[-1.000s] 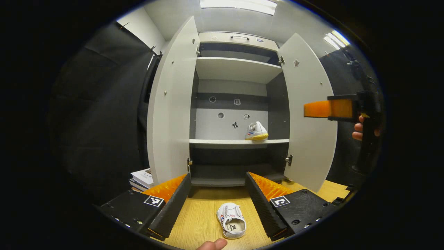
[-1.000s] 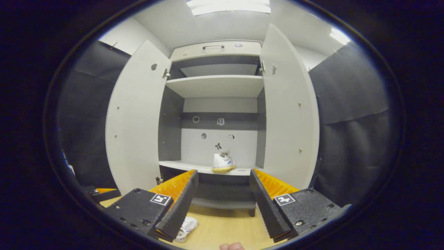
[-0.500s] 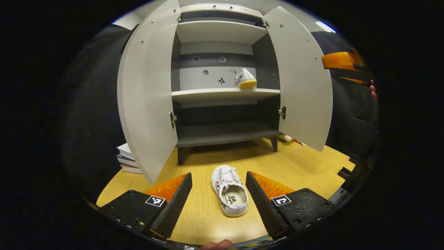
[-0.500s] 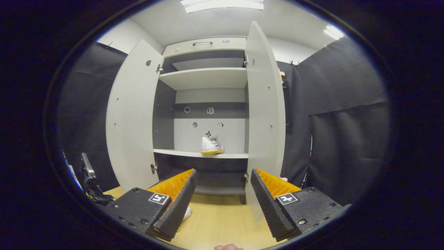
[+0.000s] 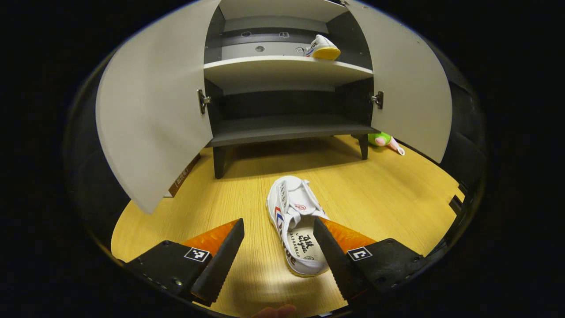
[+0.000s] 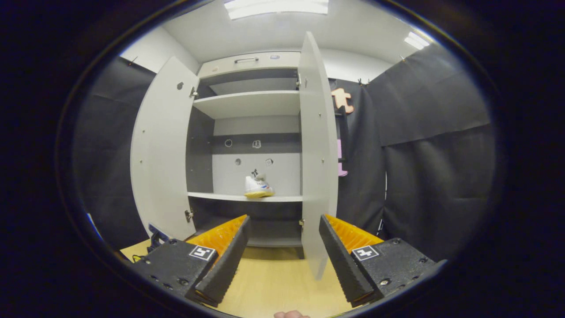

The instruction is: Grab one shoe with the right hand and put it into the shoe cabinet, grab the other shoe with the left hand and put it into the shoe cabinet; then close the right door with the right hand and the left door with the left hand.

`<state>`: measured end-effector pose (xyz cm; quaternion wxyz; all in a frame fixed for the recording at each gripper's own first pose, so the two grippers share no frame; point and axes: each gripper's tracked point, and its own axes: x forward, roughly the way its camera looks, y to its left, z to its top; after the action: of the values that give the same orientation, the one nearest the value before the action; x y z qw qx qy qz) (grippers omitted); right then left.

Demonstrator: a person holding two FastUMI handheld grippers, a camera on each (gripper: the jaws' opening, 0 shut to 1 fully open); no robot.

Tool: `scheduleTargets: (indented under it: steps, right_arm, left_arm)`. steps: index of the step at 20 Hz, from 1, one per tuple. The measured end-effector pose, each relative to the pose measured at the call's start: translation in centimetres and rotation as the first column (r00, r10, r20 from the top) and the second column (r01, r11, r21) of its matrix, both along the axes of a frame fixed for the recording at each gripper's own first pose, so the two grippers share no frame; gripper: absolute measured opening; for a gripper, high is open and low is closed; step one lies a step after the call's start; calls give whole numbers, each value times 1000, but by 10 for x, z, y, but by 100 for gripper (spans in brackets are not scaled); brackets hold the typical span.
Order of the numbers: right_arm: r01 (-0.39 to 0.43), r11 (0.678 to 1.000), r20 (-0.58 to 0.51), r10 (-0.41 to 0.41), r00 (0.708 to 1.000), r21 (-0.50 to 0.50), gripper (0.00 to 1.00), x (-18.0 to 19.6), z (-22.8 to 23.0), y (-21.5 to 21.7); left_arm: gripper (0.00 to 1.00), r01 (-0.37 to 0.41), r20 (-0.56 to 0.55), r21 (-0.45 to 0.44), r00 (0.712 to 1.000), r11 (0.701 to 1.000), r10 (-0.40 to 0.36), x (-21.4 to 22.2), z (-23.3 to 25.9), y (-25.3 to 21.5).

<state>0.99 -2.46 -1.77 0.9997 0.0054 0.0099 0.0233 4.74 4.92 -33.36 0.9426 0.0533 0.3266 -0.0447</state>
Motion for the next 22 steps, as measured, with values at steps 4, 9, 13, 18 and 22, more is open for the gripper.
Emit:
scheduleTargets:
  steps: [4,9,13,18,22]
  right_arm:
    - [22,1000,-2,-22,1000,-11,98,1,3,-6]
    - [26,1000,-27,-27,999,-13,98,5,-3,-7]
    - [27,999,-37,-27,999,-18,98,11,-6,-5]
    - [29,999,-57,-30,998,-25,98,19,-14,-3]
    - [25,999,-64,-27,998,-25,98,25,-15,-1]
  left_arm:
    - [97,4,-36,25,999,1000,-3,11,-24,3]
    - [97,3,-123,-46,992,999,-8,31,-52,-2]
    - [91,2,-109,-65,994,998,-9,53,-57,-4]
    - [48,-50,-65,-35,997,998,47,72,-63,2]
    - [8,-76,-48,-33,996,997,74,76,-64,9]
